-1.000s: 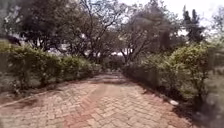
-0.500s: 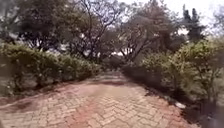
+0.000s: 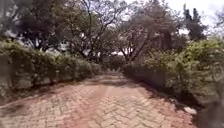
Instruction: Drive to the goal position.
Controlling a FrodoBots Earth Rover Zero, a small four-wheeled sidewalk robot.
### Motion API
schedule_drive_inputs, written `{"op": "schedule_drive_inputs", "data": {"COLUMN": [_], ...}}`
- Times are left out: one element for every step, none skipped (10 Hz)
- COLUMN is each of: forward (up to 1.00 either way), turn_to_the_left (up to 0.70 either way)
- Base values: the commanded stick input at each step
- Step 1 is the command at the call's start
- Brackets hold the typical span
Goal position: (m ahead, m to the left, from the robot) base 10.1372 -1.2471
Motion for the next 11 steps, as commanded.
{"op": "schedule_drive_inputs", "data": {"forward": [0.5,0.5,0.5,0.5,0.5,0.5,0.5,0.5,0.5,0.5,0.5], "turn_to_the_left": [0.0,0.0,0.0,0.0,0.0,0.0,0.0,0.0,0.0,0.0,0.0]}}
